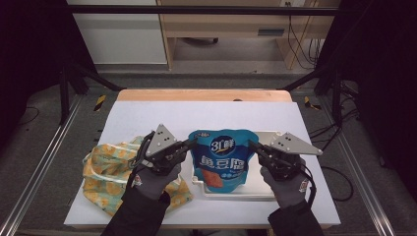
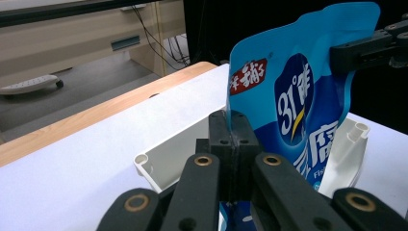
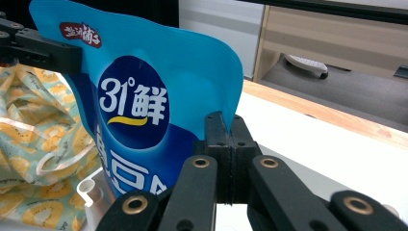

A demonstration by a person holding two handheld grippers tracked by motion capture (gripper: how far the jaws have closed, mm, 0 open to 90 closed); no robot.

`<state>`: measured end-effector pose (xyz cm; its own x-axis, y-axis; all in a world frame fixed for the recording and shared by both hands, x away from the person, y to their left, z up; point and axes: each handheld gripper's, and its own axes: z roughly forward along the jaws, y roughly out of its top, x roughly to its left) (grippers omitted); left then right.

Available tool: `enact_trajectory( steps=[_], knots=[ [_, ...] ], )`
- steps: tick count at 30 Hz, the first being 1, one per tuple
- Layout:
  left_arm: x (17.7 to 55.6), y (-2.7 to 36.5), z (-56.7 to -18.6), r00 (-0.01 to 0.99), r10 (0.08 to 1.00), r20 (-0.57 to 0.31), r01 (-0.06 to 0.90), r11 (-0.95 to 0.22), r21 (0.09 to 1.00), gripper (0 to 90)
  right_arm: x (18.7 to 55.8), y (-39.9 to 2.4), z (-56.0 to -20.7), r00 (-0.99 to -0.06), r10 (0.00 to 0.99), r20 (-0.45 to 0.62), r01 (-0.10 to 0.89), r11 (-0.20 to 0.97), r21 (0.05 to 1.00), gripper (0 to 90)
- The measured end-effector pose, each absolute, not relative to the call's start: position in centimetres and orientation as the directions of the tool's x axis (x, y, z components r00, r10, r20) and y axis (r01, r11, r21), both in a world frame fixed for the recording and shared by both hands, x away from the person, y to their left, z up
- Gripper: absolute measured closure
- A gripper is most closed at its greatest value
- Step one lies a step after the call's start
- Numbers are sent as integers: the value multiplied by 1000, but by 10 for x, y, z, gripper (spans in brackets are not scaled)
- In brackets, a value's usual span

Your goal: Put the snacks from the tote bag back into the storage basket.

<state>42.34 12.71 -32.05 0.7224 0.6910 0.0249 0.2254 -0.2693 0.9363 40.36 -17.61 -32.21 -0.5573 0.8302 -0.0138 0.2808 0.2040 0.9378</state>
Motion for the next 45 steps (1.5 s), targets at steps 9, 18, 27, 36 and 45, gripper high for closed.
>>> enact_trajectory(
  steps=[9, 18, 27, 36, 45],
  knots=[
    [422, 127, -322, 727, 687, 19, 225, -264, 938, 896, 403, -177, -324, -558, 830, -11, 282, 202, 938, 900],
    [422, 125, -323, 730, 683, 19, 218, -259, 941, 799, 402, -180, -326, -548, 837, -4, 283, 190, 940, 854],
    [417, 129, -320, 731, 680, 54, 186, -275, 943, 643, 401, -183, -330, -543, 840, -2, 272, 178, 946, 702],
    [408, 145, -320, 728, 681, 82, 176, -302, 937, 440, 395, -186, -331, -537, 844, -13, 229, 160, 960, 446],
    [401, 174, -328, 716, 695, 72, 192, -295, 936, 356, 390, -195, -339, -531, 847, -9, 244, 163, 956, 359]
  ],
)
